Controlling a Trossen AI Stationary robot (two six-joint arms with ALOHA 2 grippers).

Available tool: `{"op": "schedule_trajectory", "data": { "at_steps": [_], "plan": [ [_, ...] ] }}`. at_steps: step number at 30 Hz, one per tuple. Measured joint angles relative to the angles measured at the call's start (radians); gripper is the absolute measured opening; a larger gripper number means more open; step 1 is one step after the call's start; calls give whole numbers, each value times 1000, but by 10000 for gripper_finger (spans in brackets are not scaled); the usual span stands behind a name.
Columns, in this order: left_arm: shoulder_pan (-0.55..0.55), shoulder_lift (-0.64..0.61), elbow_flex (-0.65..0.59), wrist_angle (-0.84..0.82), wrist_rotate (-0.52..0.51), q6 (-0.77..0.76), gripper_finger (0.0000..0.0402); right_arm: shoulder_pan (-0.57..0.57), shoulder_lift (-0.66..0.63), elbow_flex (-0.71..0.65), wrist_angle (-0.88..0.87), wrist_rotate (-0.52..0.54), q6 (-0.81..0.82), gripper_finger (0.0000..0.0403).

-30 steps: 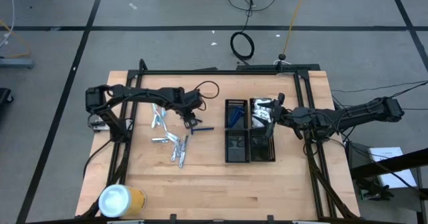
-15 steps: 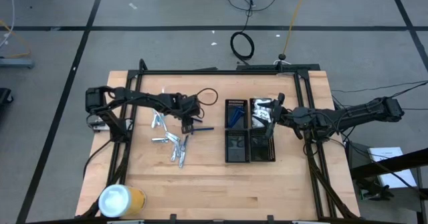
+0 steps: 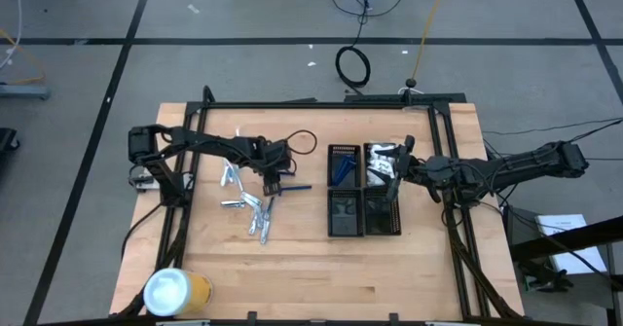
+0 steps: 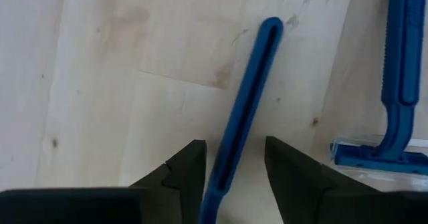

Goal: Pick & Place Travel size toiletries
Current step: Put the razor into the top left black basket

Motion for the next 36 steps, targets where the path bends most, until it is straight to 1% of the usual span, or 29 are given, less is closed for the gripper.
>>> {"op": "schedule_trajectory", "data": {
  "at_steps": [4, 11, 12, 17, 21, 24, 26, 31, 33, 36],
  "plan": [
    [-1, 2, 0, -4, 8, -4, 115, 0, 0, 0, 0, 0, 0, 238],
    [-2, 3, -1, -6, 13, -19, 19, 0, 0, 0, 0, 0, 0, 238],
    [-1, 3, -1, -4, 12, -27, 13, 0, 0, 0, 0, 0, 0, 238],
    [-1, -15, 2, 2, -3, -107, 21, 0, 0, 0, 0, 0, 0, 238],
    [1, -74, 9, 23, -13, -173, 8, 0, 0, 0, 1, 0, 1, 238],
    [-2, -137, 37, 155, -8, -236, 13, 0, 0, 0, 3, 0, 2, 238],
    [-11, -160, 41, 261, 22, -249, 12, 0, 0, 0, 5, 0, 2, 238],
    [-32, -151, 48, 603, 120, -309, 9, 0, 0, 0, 6, 1, 2, 238],
    [-36, -127, 80, 630, 136, -337, 8, 0, 0, 0, 9, 1, 2, 238],
    [-50, -71, 167, 567, 140, -353, 7, -1, 0, 0, 13, 2, 3, 238]
  ]
}}
